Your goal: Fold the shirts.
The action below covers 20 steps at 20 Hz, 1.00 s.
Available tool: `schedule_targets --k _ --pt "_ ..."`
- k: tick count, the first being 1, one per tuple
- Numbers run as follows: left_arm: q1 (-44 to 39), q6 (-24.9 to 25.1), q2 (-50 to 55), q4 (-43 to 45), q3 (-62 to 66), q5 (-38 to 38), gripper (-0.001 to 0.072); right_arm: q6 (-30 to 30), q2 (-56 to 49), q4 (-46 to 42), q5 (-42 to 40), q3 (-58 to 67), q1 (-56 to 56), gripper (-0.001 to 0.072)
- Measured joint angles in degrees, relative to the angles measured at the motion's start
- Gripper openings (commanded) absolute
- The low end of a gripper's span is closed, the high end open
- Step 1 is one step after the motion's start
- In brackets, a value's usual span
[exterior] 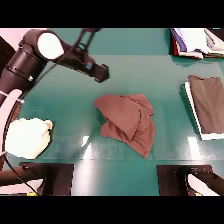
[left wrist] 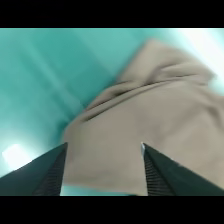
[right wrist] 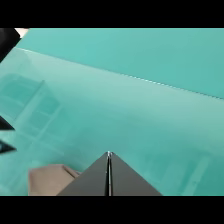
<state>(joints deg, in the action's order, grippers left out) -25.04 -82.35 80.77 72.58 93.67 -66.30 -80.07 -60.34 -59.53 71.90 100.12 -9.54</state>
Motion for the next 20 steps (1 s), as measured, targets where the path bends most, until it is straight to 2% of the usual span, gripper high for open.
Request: schedule_targets --k 4,10,11,12,13,17,20 --pt "5.66 -0.28 2.54 -5.92 -9.99 1.79 0.0555 0.00 0.02 -0.35 0.35 0.11 0.00 0.0019" --pt "7.54 1.27 10.27 -13.31 -17.51 5.46 0.0551 -1.11 -0.37 -0.55 4.48 0.11 0.00 0.0019" --pt "7.63 2.05 11.23 -14.73 -17.92 5.73 0.0421 -1.53 -0.79 -0.55 5.53 0.11 0.00 0.0019" --pt "7.69 2.78 11.76 -16.28 -18.10 6.34 0.0187 -1.90 -1.44 -0.61 6.93 0.11 0.00 0.0019" --pt "7.76 3.30 12.22 -17.42 -18.18 6.73 0.0032 -2.16 -2.21 -0.68 8.50 0.11 0.00 0.0019" --pt "8.68 4.72 12.17 -18.29 -16.44 6.03 0.0025 -3.26 -5.81 -0.74 14.14 -2.21 0.17 0.0019" --pt "10.23 5.14 8.28 -15.91 -15.02 5.73 0.0025 -3.89 -6.08 -0.90 14.60 -10.97 1.66 0.0019"
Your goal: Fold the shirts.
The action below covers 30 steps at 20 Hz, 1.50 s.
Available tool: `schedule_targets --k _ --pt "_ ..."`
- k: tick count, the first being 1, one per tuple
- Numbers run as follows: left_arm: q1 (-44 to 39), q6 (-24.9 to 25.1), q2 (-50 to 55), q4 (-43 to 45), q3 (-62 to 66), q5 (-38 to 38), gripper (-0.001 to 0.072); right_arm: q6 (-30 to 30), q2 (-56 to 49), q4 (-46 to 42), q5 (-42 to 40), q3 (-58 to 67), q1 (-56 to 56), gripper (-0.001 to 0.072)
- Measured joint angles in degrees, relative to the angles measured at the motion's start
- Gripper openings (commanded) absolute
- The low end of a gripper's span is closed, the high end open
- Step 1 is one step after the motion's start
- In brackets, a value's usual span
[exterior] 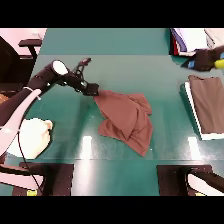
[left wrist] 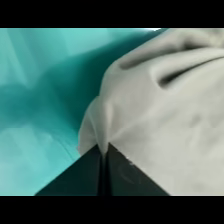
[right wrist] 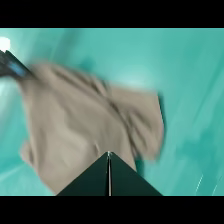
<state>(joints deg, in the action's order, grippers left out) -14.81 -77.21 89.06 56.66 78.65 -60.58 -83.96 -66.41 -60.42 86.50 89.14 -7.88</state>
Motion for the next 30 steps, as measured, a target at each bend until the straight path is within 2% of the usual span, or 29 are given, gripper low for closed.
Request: schedule_targets --k 1,2,3,4,10,15,17,18,23,30 --pt "0.59 0.13 -1.75 1.33 0.28 -0.17 0.0025 -0.55 0.57 -0.04 -0.94 -4.61 0.76 0.0026" --pt "1.05 0.31 -3.34 2.47 0.46 -0.24 0.0025 -1.11 1.18 -0.04 -2.40 -9.38 1.46 0.0174" --pt "1.42 0.50 -4.85 4.20 0.59 -0.57 0.0026 -1.55 1.77 0.00 -3.87 -14.86 2.16 0.0409" --pt "1.66 0.66 -6.03 5.60 0.68 -0.87 0.0025 -1.95 2.25 0.13 -5.33 -20.00 2.49 0.0446" --pt "2.25 1.05 -8.79 9.57 0.90 -1.84 0.0025 -2.97 2.84 7.61 -17.49 -47.04 -4.33 0.0435" --pt "2.29 1.09 -9.20 10.25 0.92 -1.62 0.0025 -3.23 -3.39 14.23 -26.14 -52.74 -16.06 0.0414" --pt "2.29 1.11 -9.27 10.34 0.92 -1.84 0.0025 -3.21 -6.67 15.39 -27.65 -51.49 -19.56 0.0073" --pt "2.29 1.11 -9.27 10.36 0.92 -2.21 0.0025 -3.21 -8.04 15.28 -28.52 -50.53 -20.65 0.0019" --pt "2.32 0.85 -13.55 10.91 2.69 -3.74 0.0024 -2.56 -7.74 11.82 -28.83 -41.07 -20.72 0.0018" --pt "2.32 0.81 -29.59 13.22 17.66 -3.67 0.0025 -2.51 6.64 0.09 -10.27 -13.62 -6.25 0.0017"
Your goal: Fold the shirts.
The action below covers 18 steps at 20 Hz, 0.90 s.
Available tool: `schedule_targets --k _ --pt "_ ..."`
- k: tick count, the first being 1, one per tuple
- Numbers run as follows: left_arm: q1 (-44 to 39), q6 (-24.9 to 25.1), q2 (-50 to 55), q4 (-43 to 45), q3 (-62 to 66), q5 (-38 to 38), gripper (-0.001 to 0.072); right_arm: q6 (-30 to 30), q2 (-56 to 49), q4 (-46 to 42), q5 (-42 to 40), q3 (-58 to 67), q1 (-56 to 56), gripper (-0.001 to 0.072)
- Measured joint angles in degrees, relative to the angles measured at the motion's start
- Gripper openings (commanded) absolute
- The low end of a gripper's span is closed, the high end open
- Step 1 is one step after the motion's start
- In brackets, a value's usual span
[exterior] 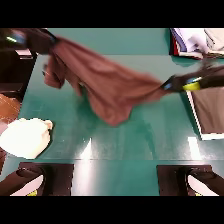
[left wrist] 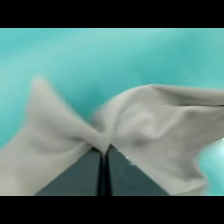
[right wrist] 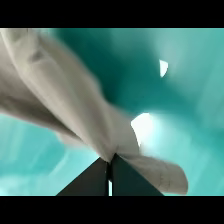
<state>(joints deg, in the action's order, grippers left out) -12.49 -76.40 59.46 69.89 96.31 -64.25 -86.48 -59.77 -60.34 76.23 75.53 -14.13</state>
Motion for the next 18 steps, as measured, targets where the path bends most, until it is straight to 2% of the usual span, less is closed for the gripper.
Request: schedule_targets --k 5,10,15,18 --pt "0.00 0.00 -5.27 0.24 6.71 -0.15 0.0025 -0.02 4.37 -1.90 5.53 15.74 7.52 0.0017" --pt "0.00 0.00 -2.10 0.74 6.08 -6.12 0.0023 -0.42 0.61 -2.78 8.66 18.99 7.28 0.0016" --pt "0.00 0.28 0.42 -0.09 -11.02 -10.93 0.0023 -1.60 -1.07 -7.78 8.48 9.66 2.34 0.0016" --pt "0.00 2.75 0.79 -5.68 -25.33 -12.13 0.0024 -2.21 0.74 -9.97 6.23 3.08 0.79 0.0016"
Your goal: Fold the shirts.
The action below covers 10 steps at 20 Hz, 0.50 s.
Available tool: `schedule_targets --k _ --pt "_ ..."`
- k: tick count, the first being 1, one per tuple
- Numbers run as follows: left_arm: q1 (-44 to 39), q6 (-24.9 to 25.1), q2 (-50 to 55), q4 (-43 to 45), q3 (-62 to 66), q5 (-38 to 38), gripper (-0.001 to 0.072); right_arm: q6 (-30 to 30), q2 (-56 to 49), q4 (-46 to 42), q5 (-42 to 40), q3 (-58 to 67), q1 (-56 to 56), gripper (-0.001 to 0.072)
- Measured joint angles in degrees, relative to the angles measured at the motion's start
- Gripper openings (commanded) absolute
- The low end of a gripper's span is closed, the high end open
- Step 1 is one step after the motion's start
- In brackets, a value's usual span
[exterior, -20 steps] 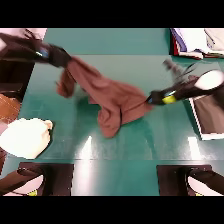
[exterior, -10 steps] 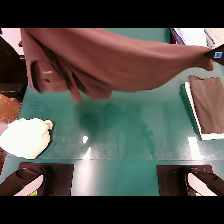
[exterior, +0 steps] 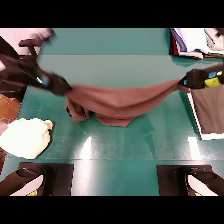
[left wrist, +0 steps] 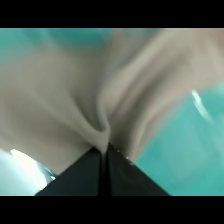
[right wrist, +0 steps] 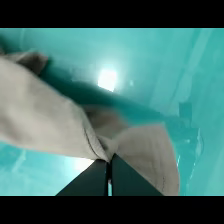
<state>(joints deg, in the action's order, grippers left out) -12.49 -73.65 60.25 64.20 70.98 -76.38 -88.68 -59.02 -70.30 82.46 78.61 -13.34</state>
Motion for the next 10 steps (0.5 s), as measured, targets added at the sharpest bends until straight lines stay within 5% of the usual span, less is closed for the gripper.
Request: schedule_targets --k 2,3,4,10 --pt "-0.07 2.60 0.11 -5.75 -8.17 -0.39 0.0028 -0.37 1.38 -0.85 -1.44 -3.58 0.00 0.0017" --pt "-0.04 3.58 0.13 -8.15 -11.10 -0.37 0.0198 -0.59 1.90 -0.87 -1.88 -5.01 0.22 0.0017" --pt "-0.04 4.31 0.15 -10.34 -13.57 -0.39 0.0537 -0.76 2.51 -1.07 -2.32 -6.27 0.68 0.0016" --pt "0.02 4.31 0.15 -11.37 -14.47 4.76 0.0534 -1.18 3.87 -1.25 -3.72 -9.51 2.97 0.0016"
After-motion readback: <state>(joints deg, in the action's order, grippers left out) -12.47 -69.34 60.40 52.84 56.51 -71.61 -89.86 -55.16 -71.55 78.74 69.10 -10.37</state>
